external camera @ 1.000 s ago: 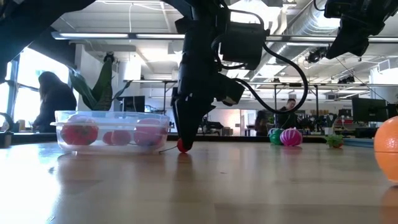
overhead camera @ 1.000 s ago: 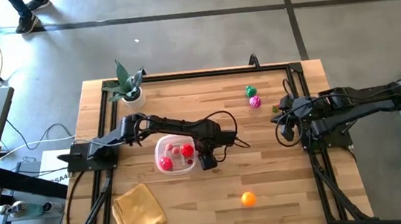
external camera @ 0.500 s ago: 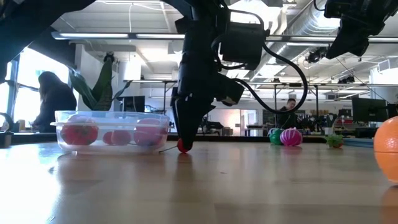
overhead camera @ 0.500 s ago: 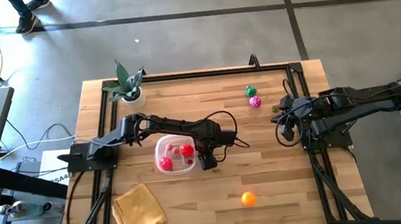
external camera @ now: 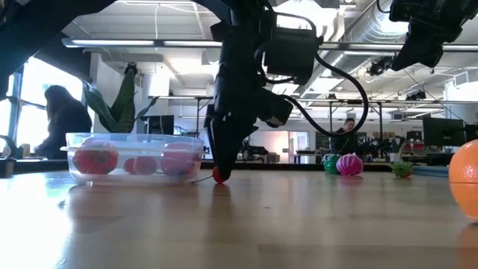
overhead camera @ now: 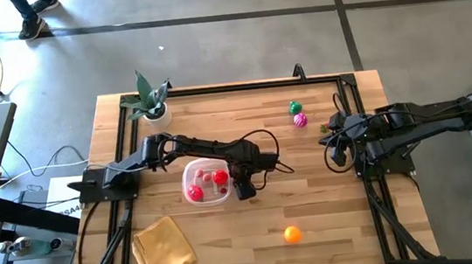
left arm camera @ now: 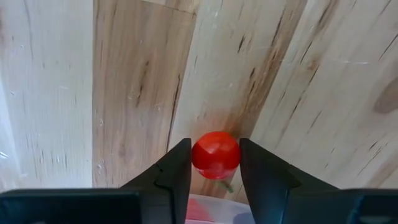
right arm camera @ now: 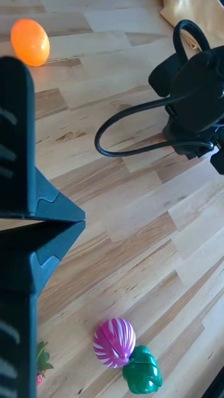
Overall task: Pick and placing Produce into tupperware
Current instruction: Put the red cherry into the transparent container
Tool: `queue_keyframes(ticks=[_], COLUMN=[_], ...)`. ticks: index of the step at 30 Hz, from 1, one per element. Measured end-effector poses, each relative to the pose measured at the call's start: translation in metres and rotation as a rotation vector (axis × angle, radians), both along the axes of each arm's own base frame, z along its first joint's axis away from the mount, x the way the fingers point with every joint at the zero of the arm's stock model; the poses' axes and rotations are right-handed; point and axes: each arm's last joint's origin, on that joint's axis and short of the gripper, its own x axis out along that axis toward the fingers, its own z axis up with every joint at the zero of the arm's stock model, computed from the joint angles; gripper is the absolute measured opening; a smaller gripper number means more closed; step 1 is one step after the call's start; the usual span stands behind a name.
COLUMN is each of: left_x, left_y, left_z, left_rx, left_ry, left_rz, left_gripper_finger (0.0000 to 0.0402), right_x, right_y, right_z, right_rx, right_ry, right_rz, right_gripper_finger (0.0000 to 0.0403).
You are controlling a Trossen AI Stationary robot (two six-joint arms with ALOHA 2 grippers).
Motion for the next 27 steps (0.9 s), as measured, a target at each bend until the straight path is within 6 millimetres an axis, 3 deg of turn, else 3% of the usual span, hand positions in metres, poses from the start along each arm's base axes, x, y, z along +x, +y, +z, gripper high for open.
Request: queue_keyframes(ticks=[17, 27], left_x=[-0.0003, -0.0003], left_y=[0.0, 0.0001], left_z=[0.0002, 0.0002], left_rx=[0.001, 0.012], left_ry=[0.003, 0.004], left_rz=[0.014, 0.013], left_gripper_finger=[0.0099, 0.0109], right_x=[0.0, 0.0], right_y=[0.0, 0.0], right_z=[-0.0001, 0.0], right_rx=[0.0, 0.0], right_ry=[0.001, 0.0], right_rz=[0.0, 0.0], right_gripper_finger=[0.0, 0.0])
